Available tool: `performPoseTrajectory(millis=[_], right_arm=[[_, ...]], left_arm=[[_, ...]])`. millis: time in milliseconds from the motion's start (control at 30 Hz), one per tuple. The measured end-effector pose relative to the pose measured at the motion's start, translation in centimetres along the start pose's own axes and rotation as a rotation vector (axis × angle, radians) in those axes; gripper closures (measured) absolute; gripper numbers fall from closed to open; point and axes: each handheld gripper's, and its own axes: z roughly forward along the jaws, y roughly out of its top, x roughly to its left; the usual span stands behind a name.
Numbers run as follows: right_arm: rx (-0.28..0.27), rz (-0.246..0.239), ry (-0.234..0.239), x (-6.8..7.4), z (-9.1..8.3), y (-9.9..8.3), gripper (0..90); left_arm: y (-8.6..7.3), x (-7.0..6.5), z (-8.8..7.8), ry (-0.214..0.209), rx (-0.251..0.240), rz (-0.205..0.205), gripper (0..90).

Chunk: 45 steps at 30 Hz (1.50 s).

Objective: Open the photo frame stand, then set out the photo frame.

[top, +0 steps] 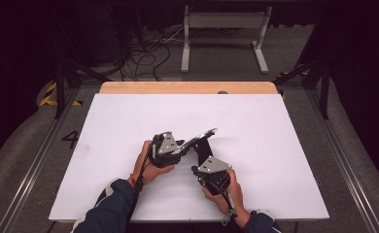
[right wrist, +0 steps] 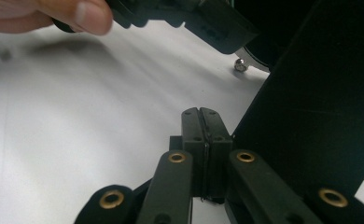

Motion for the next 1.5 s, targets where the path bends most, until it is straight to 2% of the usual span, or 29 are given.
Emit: performPoseTrajectory(millis=[67,167,400,533,900,1000,1033,1233,1333,1500], right_arm=[[0.002,0.000,-0.002,0.0,0.0,-0.1,90.0],[0.002,-0.002,-0.008,0.0,-0.1,-0.1,90.0],[0.006,0.004,-0.010,-0.1,-0.2,-0.2,90.0],[0.007,0.005,-0.008,-0.1,0.0,-0.2,90.0],[0.009,0.023,-0.012,-0.3,-0.1,-0.4,90.0],[0.008,0.037,-0.009,-0.4,-0.2,-0.4,90.0],[0.007,0.059,0.000,-0.6,-0.2,-0.4,90.0],[0.011,0.058,-0.012,-1.0,-0.4,-0.5,90.0],[0.012,0.060,-0.009,-1.1,-0.4,-0.7,90.0],[0.014,0.074,-0.009,-1.5,-0.6,-0.9,90.0]], left_arm=[[-0.1,0.1,0.1,-0.007,0.000,-0.005,65.8],[0.1,0.0,0.1,-0.010,0.004,0.025,68.3],[0.0,0.0,0.2,-0.026,0.003,0.018,69.7],[0.1,-0.1,0.1,-0.028,0.008,0.038,74.8],[0.1,-0.2,0.1,-0.030,0.011,0.052,75.2],[0.1,-0.2,0.0,-0.026,0.016,0.064,75.9],[0.2,-0.3,-0.2,-0.029,0.019,0.077,76.6],[0.3,-0.6,-0.3,-0.035,0.025,0.093,77.4],[0.5,-0.8,-0.3,-0.030,0.036,0.119,77.8],[0.5,-0.9,-0.3,-0.033,0.037,0.121,77.8]])
